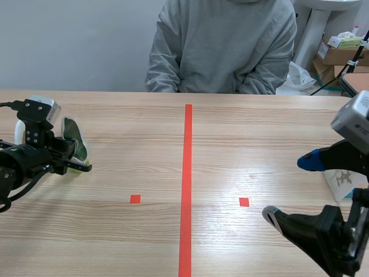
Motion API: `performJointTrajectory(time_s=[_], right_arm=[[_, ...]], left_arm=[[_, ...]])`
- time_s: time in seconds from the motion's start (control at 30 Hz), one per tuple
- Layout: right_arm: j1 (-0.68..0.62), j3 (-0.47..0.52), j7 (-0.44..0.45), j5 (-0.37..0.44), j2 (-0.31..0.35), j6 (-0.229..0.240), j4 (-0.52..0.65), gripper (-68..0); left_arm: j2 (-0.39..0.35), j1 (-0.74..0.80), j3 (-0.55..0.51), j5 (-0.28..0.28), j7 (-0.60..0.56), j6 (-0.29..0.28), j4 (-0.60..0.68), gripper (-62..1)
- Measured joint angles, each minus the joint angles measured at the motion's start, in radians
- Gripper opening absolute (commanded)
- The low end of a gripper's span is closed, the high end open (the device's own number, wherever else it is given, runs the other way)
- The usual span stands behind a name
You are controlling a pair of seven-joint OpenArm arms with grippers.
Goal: Do the leaf sorting experiment
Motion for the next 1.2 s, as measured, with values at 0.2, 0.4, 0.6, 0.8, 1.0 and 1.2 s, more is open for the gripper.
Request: performJointTrajectory(time_s=[0.2, 0.4, 0.6, 0.8, 1.0, 1.2], right_arm=[[0.000, 0.000, 0.000, 0.000, 0.000, 0.000, 0.000, 0.4], [0.000, 0.000, 0.000, 0.000, 0.000, 0.000, 0.000, 0.4], [0.000, 0.000, 0.000, 0.000, 0.000, 0.000, 0.000, 0.4], [0.000, 0.000, 0.000, 0.000, 0.000, 0.000, 0.000, 0.4], [0.000, 0.000, 0.000, 0.000, 0.000, 0.000, 0.000, 0.4], [0.000, 0.000, 0.000, -0.009, 0.000, 0.000, 0.000, 0.4]], left_arm=[[0.000, 0.000, 0.002, 0.000, -0.023, -0.001, -0.037, -56.6], [0.000, 0.000, 0.002, 0.001, -0.039, -0.001, -0.042, -46.8], [0.000, 0.000, 0.002, 0.003, -0.051, -0.001, -0.042, -31.2], [0.000, 0.000, 0.002, -0.006, -0.052, -0.001, -0.042, -22.6], [0.000, 0.000, 0.002, -0.032, -0.056, -0.001, -0.042, -18.7], [0.000, 0.001, 0.002, -0.091, -0.008, -0.002, -0.011, -9.6]])
